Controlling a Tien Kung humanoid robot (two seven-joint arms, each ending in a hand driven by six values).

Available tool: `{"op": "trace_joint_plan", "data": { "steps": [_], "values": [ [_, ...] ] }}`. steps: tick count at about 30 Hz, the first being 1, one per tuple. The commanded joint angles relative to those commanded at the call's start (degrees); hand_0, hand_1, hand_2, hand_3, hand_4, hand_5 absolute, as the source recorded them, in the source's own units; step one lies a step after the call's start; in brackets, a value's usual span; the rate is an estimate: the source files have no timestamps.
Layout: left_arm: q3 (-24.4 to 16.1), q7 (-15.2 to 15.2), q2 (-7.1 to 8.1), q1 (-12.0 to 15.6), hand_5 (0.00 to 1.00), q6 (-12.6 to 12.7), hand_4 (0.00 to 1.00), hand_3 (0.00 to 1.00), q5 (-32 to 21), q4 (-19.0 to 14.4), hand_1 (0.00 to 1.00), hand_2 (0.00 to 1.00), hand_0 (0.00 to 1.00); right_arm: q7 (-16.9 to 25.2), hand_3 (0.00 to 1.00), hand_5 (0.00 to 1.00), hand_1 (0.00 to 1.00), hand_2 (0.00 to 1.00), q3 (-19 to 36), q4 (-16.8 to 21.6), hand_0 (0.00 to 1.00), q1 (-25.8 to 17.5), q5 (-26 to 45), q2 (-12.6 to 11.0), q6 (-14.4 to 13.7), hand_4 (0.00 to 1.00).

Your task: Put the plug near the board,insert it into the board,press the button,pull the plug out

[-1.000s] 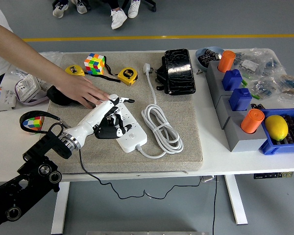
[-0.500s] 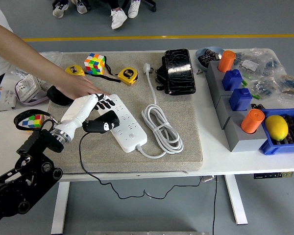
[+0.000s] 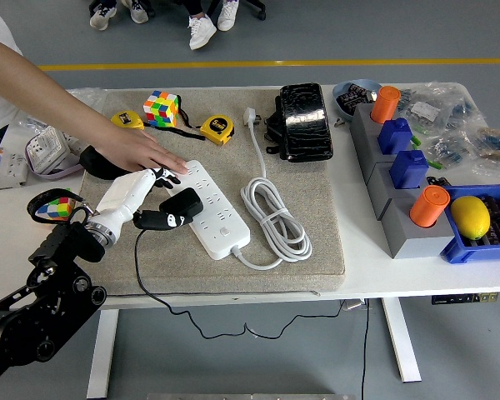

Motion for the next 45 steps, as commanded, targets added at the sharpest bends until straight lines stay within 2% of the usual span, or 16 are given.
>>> {"op": "trace_joint_plan", "data": {
  "steps": [1, 6, 7, 12, 13, 19, 20, 26, 31, 34, 37, 45],
  "values": [
    [0.1, 0.22, -0.04, -0.08, 0.394, -0.16, 0.998, 0.593, -0.02, 0.05, 0.453, 0.464, 0.356, 0.0, 0.51, 0.374, 0.607, 0.545, 0.05, 0.0, 0.549, 0.01, -0.02, 0.02, -0.02, 0.849],
    [0.62, 0.44, -0.33, -0.5, 0.394, -0.19, 0.998, 0.593, -0.72, 0.43, 0.453, 0.464, 0.356, 0.05, 0.51, 0.374, 0.607, 0.545, 0.1, 0.04, 0.549, 0.08, -0.04, 0.02, -0.04, 0.849],
    [0.72, 0.54, -0.36, -0.53, 0.285, -0.12, 0.845, 0.53, -1.14, 0.49, 0.304, 0.386, 0.273, 0.04, 0.51, 0.374, 0.607, 0.545, 0.1, 0.04, 0.549, 0.08, -0.04, 0.01, -0.03, 0.849],
    [1.26, 0.47, -0.51, -0.59, 0.285, 0.52, 0.845, 0.53, -1.51, 0.72, 0.304, 0.386, 0.273, 0.06, 0.51, 0.374, 0.607, 0.545, 0.05, 0.01, 0.549, 0.04, 0.01, 0.04, -0.05, 0.849],
    [1.34, 0.36, -0.55, -0.6, 0.211, 0.8, 0.797, 0.478, -1.08, 0.76, 0.241, 0.298, 0.232, 0.05, 0.509, 0.374, 0.607, 0.545, 0.05, 0.02, 0.549, 0.04, 0.0, 0.06, -0.04, 0.848],
    [1.51, 0.28, -0.63, -0.57, 0.211, 1.05, 0.797, 0.478, 0.19, 0.94, 0.241, 0.298, 0.232, 0.06, 0.509, 0.374, 0.607, 0.545, 0.0, 0.04, 0.549, 0.01, -0.03, 0.04, -0.05, 0.848],
    [1.5, 0.1, -0.61, -0.52, 0.153, 1.14, 0.757, 0.463, 0.16, 0.92, 0.225, 0.297, 0.212, 0.06, 0.509, 0.375, 0.607, 0.545, 0.0, 0.04, 0.549, 0.0, -0.03, 0.04, -0.05, 0.849],
    [0.34, -2.05, -0.09, -0.18, 0.135, 1.27, 0.742, 0.457, -0.11, -0.25, 0.222, 0.29, 0.211, 0.07, 0.509, 0.374, 0.607, 0.545, 0.17, 0.11, 0.549, 0.03, -0.22, 0.11, -0.06, 0.849],
    [-1.36, -6.64, 0.87, 0.77, 0.135, 2.76, 0.742, 0.457, -0.43, -1.63, 0.222, 0.29, 0.211, 0.08, 0.509, 0.374, 0.607, 0.545, 0.27, 0.14, 0.549, 0.11, -0.33, 0.1, -0.07, 0.849],
    [-3.12, -10.03, 1.55, 1.94, 0.129, 4.51, 0.736, 0.451, -1.48, -1.81, 0.223, 0.291, 0.212, 0.09, 0.509, 0.374, 0.607, 0.545, 0.24, 0.12, 0.549, 0.08, -0.31, 0.14, -0.06, 0.849],
    [-4.63, -11.41, 1.87, 2.34, 0.129, 5.36, 0.736, 0.451, -1.39, -0.49, 0.223, 0.291, 0.212, 0.08, 0.509, 0.374, 0.607, 0.545, 0.19, 0.07, 0.549, 0.03, -0.24, 0.19, -0.05, 0.849],
    [-7.93, -11.86, 2.02, 2.66, 0.158, 5.61, 0.749, 0.459, 0.43, 5.65, 0.22, 0.301, 0.222, 0.09, 0.51, 0.372, 0.607, 0.545, 0.14, 0.12, 0.549, 0.03, -0.31, 0.09, -0.06, 0.848]
  ]
}}
